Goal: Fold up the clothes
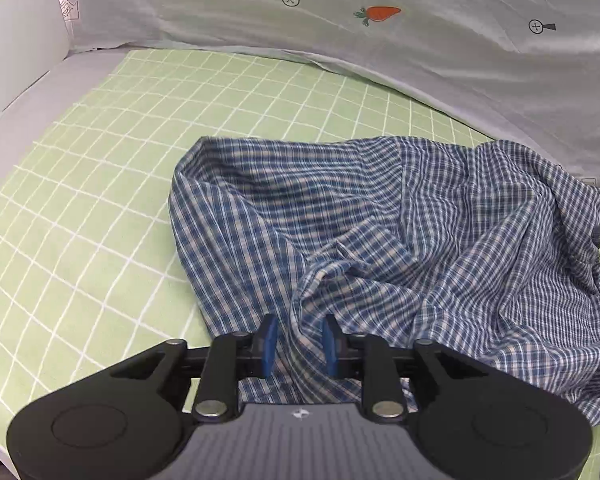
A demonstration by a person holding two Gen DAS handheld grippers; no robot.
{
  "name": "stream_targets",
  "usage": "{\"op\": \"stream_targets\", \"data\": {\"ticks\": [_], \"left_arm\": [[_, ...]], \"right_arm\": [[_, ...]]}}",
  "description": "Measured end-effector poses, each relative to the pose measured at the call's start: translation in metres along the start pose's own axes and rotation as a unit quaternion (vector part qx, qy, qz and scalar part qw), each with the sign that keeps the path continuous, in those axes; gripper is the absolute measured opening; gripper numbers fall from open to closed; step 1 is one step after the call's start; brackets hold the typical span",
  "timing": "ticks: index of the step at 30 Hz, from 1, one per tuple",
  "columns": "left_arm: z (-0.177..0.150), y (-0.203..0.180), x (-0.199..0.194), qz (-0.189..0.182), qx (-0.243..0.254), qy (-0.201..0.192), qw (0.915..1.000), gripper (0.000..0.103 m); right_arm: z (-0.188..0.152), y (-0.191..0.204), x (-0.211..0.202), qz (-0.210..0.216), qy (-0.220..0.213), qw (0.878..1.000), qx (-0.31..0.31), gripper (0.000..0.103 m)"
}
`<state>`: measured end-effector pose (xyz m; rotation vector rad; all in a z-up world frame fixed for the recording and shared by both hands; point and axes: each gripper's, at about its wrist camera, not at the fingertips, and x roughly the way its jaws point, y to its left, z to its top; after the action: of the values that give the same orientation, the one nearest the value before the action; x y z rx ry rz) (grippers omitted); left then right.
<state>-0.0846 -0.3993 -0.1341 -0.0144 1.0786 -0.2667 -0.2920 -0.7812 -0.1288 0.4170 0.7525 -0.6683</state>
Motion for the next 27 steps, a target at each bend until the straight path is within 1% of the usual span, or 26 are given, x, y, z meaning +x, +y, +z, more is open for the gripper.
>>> {"op": "stream_targets", "data": {"ticks": [1, 4, 5, 6, 7, 9, 10, 11, 12, 13, 15, 18, 21, 25, 26, 27], "left_arm": [[-0.004, -0.001, 0.000, -0.006, -0.001, 0.004, 1.0000, 0.045], [-0.020, -0.004, 0.003, -0.026, -0.008, 0.020, 0.9994, 0.052], [-0.023, -0.007, 0.005, -0.033, -0.010, 0.027, 0.9990, 0.055], [-0.026, -0.009, 0.008, -0.040, -0.009, 0.036, 0.9985, 0.061], [-0.029, -0.011, 0.012, -0.048, -0.008, 0.045, 0.9978, 0.064], [-0.034, -0.013, 0.019, -0.060, -0.010, 0.058, 0.9964, 0.064], [-0.036, -0.013, 0.022, -0.065, -0.013, 0.065, 0.9957, 0.063], [-0.039, -0.013, 0.025, -0.070, -0.017, 0.072, 0.9949, 0.062], [-0.041, -0.012, 0.026, -0.072, -0.020, 0.076, 0.9944, 0.050], [-0.043, -0.011, 0.026, -0.071, -0.018, 0.077, 0.9943, 0.028], [-0.047, -0.007, 0.023, -0.070, -0.014, 0.077, 0.9945, 0.001], [-0.050, 0.001, 0.014, -0.079, -0.014, 0.066, 0.9946, 0.001], [-0.049, 0.011, 0.006, -0.073, 0.001, 0.059, 0.9956, 0.001], [-0.039, 0.031, 0.000, -0.074, 0.002, 0.061, 0.9954, 0.001], [-0.036, 0.037, -0.002, -0.075, 0.001, 0.059, 0.9954, 0.001], [-0.034, 0.041, -0.004, -0.078, 0.000, 0.056, 0.9954, 0.001]], "right_arm": [[-0.010, -0.002, 0.001, 0.004, 0.016, 1.000, 0.014, 0.042], [-0.038, -0.006, 0.003, 0.005, 0.061, 0.998, 0.025, 0.042], [-0.044, -0.005, 0.004, 0.008, 0.071, 0.997, 0.022, 0.043], [-0.049, -0.003, 0.004, 0.012, 0.081, 0.996, 0.019, 0.043], [-0.054, -0.002, 0.005, 0.016, 0.092, 0.996, 0.016, 0.044], [-0.057, 0.001, 0.006, 0.033, 0.107, 0.994, 0.014, 0.045], [-0.058, 0.003, 0.005, 0.037, 0.107, 0.994, 0.011, 0.045], [-0.058, 0.005, 0.003, 0.042, 0.107, 0.993, 0.008, 0.046], [-0.059, 0.006, 0.001, 0.046, 0.108, 0.993, 0.005, 0.046], [-0.060, 0.011, -0.003, 0.052, 0.107, 0.993, 0.002, 0.048], [-0.063, 0.019, -0.011, 0.063, 0.109, 0.992, -0.006, 0.052], [-0.071, 0.030, -0.016, 0.072, 0.127, 0.989, -0.010, 0.056], [-0.078, 0.039, -0.012, 0.088, 0.139, 0.986, 0.001, 0.056], [-0.080, 0.064, 0.000, 0.083, 0.134, 0.988, -0.003, 0.054], [-0.080, 0.072, 0.004, 0.079, 0.134, 0.988, -0.008, 0.053], [-0.080, 0.081, 0.004, 0.068, 0.127, 0.989, -0.019, 0.052]]}}
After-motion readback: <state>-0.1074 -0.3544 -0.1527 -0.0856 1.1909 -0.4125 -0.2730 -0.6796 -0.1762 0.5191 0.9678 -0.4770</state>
